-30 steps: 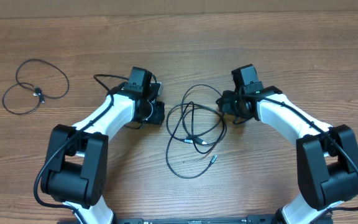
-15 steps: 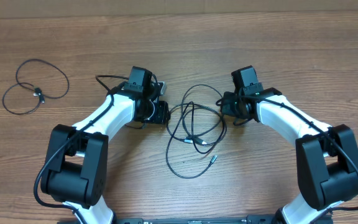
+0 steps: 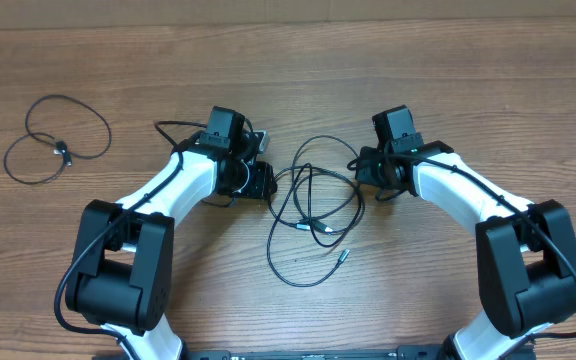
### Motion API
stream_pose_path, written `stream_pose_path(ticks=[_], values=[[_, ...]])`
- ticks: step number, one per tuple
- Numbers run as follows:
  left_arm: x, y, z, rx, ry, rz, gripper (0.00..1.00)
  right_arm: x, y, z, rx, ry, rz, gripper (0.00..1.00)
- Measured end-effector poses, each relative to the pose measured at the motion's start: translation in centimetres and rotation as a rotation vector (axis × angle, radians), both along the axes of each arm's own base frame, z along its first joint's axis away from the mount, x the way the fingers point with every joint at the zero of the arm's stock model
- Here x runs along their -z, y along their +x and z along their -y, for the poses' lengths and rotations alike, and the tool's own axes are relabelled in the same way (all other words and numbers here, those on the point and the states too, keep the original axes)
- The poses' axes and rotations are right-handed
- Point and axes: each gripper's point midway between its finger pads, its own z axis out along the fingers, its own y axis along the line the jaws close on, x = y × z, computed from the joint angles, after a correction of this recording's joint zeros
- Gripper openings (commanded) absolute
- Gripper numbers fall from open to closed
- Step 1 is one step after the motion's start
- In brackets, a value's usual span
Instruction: Untangle cables
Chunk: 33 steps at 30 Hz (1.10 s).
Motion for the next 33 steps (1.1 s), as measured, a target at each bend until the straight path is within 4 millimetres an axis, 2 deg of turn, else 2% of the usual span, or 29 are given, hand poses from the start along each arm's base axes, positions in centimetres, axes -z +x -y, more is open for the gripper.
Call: stream_pose_path(ticks=[6, 17, 23, 29, 33], values=[[0.0, 0.1, 0.0, 0.000, -0.001, 0.003, 0.41, -0.3, 1.0, -0.2, -0.018, 0.001, 0.047, 0.26], [0.7, -0.7, 0.9, 0.026, 0.062, 0.010, 0.37, 0.7, 0.8, -0.2, -0.032, -0.012, 0.025, 0.27], [1.4, -0.6, 1.3, 0.020, 0.161, 0.050, 0.12, 0.7, 0.8, -0.1, -0.034, -0.015, 0.027, 0.21], [1.7, -0.6, 1.1, 0.029, 0.258, 0.090, 0.07, 0.9, 0.4, 0.2, -0.033, -0.033, 0.011, 0.11], [1.8, -0.3, 0.4, 0.018, 0.310, 0.111, 0.06, 1.3, -0.2, 1.7, -0.008, -0.114, -0.012, 0.09]])
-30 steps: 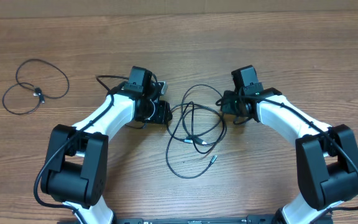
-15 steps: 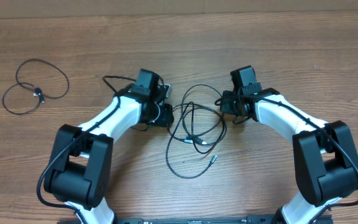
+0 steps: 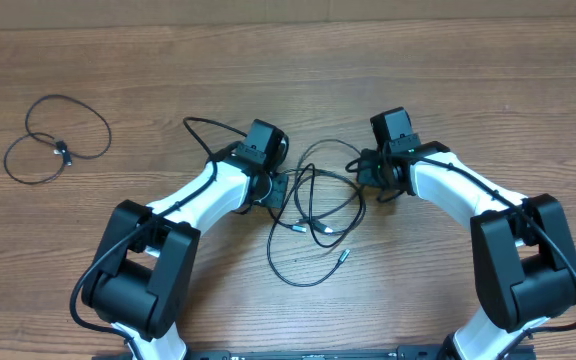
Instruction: Untangle cables
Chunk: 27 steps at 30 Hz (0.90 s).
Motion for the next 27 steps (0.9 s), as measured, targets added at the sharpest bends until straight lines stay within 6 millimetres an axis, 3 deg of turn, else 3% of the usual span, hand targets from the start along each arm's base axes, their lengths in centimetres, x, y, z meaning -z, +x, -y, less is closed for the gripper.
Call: stream_pose_path(ticks=[9, 20, 27], values=[[0.0, 0.3, -0.6, -0.011, 0.035, 0.016, 0.05, -0.3, 0.3, 4.3, 0.073, -0.234, 0.035, 0.10], [0.1, 0.5, -1.8, -0.029, 0.098, 0.032, 0.06, -1.4, 1.5, 6.6, 0.112, -0.376, 0.108, 0.10], [0.0, 0.5, -2.1, -0.034, 0.114, 0.036, 0.06, -2.7, 2.8, 7.5, 0.010, -0.495, 0.145, 0.10]])
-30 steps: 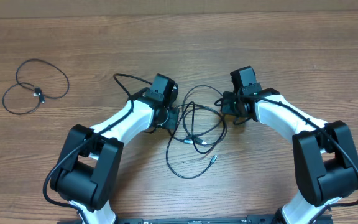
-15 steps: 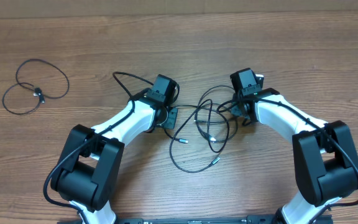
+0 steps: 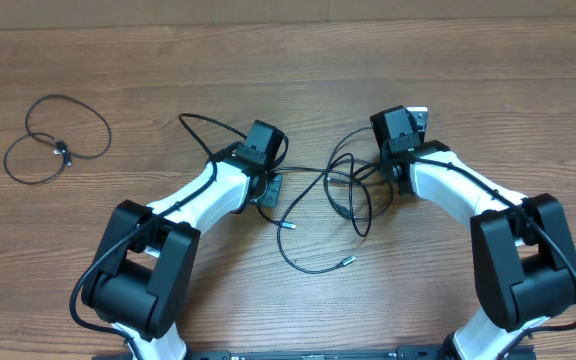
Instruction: Untangle cables
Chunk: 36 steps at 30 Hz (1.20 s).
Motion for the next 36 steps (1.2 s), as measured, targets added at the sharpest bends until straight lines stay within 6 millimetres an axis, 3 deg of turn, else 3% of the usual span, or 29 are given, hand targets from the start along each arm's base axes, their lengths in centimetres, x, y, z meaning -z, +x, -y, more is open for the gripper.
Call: stream_pose_path(ticks=[10, 15, 18, 22, 29, 36], values=[[0.0, 0.0, -0.1, -0.002, 0.006, 0.003, 0.07, -7.3, 4.2, 0.9, -0.024, -0.152, 0.093, 0.10], [0.0, 0.0, -0.1, -0.002, 0.006, 0.003, 0.07, -9.1, 5.0, 1.0, -0.053, -0.197, 0.095, 0.13], [0.0, 0.0, -0.1, -0.002, 0.006, 0.003, 0.08, -8.5, 4.3, 1.0, -0.074, -0.198, 0.049, 0.28], [0.0, 0.0, -0.1, -0.002, 0.006, 0.003, 0.11, -6.4, 2.2, -0.3, -0.140, -0.115, -0.081, 0.37], [0.0, 0.1, -0.1, -0.002, 0.006, 0.003, 0.13, -3.8, -0.4, -3.0, -0.106, 0.126, -0.177, 0.49], [0.0, 0.0, -0.1, -0.002, 0.006, 0.003, 0.14, -1.8, -0.5, -2.6, -0.056, 0.210, -0.160, 0.51]])
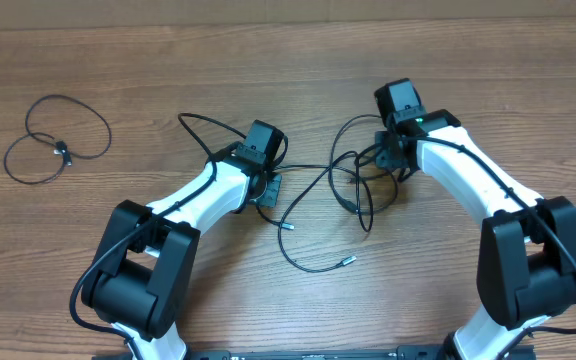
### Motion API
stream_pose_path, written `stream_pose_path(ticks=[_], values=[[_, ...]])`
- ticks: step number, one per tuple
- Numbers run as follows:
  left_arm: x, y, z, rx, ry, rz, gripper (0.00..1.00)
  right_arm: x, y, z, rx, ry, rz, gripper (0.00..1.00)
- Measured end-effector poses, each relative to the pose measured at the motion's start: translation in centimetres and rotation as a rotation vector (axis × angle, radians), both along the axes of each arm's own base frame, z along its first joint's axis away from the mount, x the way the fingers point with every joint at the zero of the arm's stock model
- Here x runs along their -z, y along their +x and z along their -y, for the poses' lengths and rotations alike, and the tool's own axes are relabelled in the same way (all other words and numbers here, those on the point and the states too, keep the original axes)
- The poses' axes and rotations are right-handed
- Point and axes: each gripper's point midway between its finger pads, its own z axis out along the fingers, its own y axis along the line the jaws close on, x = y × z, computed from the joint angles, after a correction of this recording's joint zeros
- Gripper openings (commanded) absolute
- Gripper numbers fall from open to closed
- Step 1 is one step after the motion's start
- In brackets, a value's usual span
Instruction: Untangle cables
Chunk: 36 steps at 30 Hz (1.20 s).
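Observation:
Thin black cables [352, 186] lie tangled between the arms in the overhead view. One strand runs taut from my left gripper [271, 188] to the knot. A loop rises toward my right gripper [381, 160]. Both grippers look shut on strands, though the fingers are mostly hidden under the wrists. One plug end [287, 225] lies below the left gripper. A long tail curves down to another plug [346, 262] near the front.
A separate black cable [56, 140] lies coiled in loose loops at the far left of the wooden table [288, 60]. A black lead [200, 124] arches out beside the left wrist.
My right wrist has moved slightly right and turned, and the tangle under it has shifted a little with it. The left arm and the taut strand stay where they were.
At first the cables lay in a loose heap between the arms, my left gripper left of it, my right at its right edge. Then my left gripper was at the heap's left edge. After that the bundle was stretched rightward, with a strand taut between both grippers.

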Motion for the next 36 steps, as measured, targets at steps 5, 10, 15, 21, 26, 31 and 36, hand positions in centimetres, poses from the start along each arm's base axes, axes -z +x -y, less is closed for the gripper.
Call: stream_pose_path(ticks=[5, 10, 15, 21, 26, 31, 36], values=[[0.0, 0.0, 0.0, 0.000, 0.000, 0.000, 0.17, 1.4, 0.2, 1.7, 0.053, 0.018, 0.022, 0.56], [0.0, 0.0, 0.0, 0.000, 0.000, -0.001, 0.20, 3.2, 0.1, 2.5, 0.107, 0.056, 0.059, 0.60], [0.0, -0.1, 0.0, 0.000, 0.001, -0.003, 0.20, 5.2, -0.8, 1.9, 0.115, 0.114, 0.072, 0.49], [0.0, -0.1, 0.0, 0.000, 0.002, -0.004, 0.20, 5.1, -1.9, 3.8, 0.163, 0.021, 0.061, 0.56], [0.0, -0.1, 0.0, 0.000, 0.002, -0.004, 0.20, 4.4, -4.2, 8.9, 0.261, -0.182, 0.006, 0.67], [0.0, -0.1, 0.0, 0.000, 0.001, -0.004, 0.21, 3.9, -5.6, 13.2, 0.358, -0.286, -0.024, 0.68], [0.0, -0.1, 0.0, 0.000, 0.002, -0.004, 0.21, 3.8, -5.7, 14.3, 0.385, -0.304, -0.019, 0.79]])
